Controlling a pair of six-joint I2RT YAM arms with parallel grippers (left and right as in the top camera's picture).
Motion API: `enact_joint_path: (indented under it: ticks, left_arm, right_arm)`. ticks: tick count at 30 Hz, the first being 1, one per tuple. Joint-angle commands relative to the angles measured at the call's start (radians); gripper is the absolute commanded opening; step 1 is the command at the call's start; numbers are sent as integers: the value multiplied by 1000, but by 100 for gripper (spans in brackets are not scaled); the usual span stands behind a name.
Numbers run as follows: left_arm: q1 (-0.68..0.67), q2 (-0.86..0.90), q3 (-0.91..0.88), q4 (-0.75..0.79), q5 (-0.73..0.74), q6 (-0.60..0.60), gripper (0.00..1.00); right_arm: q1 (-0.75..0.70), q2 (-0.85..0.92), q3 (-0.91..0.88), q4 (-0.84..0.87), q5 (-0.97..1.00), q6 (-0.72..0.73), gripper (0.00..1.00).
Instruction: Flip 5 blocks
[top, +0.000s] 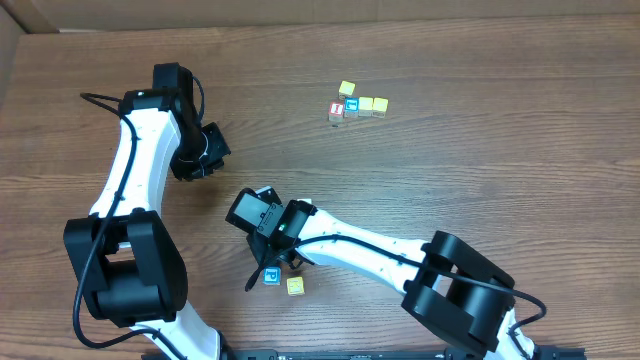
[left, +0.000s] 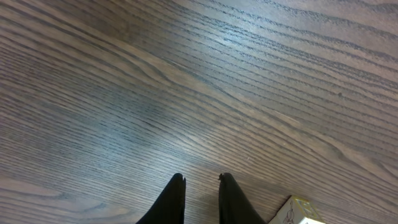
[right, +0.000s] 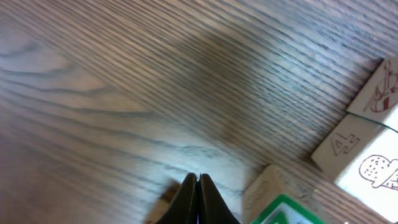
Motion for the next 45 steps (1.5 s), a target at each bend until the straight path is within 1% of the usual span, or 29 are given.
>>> enact_joint_path:
  ticks: [1,3,8,19,28,32,37,45]
  left_arm:
    - [-5,11,13,1,-10,14,17]
    - [-5,11,13,1,-10,14,22]
    - [-5,11,13,2,-10,14,23]
    - [-5,11,13,2,-10,14,24]
    - [-5,11,13,3,-10,14,23]
    - [-5,11,13,2,-10,14,23]
    - [-5,11,13,3,-10,14,23]
    - [-5,11,13,2,-10,14,23]
  right_arm:
    - [8,4,17,-11,64,-15,4]
    - [8,4,17,-24,71,-15,4]
    - [8,4,17,-65,71,-15,4]
    - [-4,4,17,-99,98,-14,4]
    - [-6,4,17,-70,121,-4,4]
    - [-6,4,17,-96,111,-4,4]
    - [-3,4,17,-102,55,-3,4]
    - [-17,4,17,-98,105,-3,4]
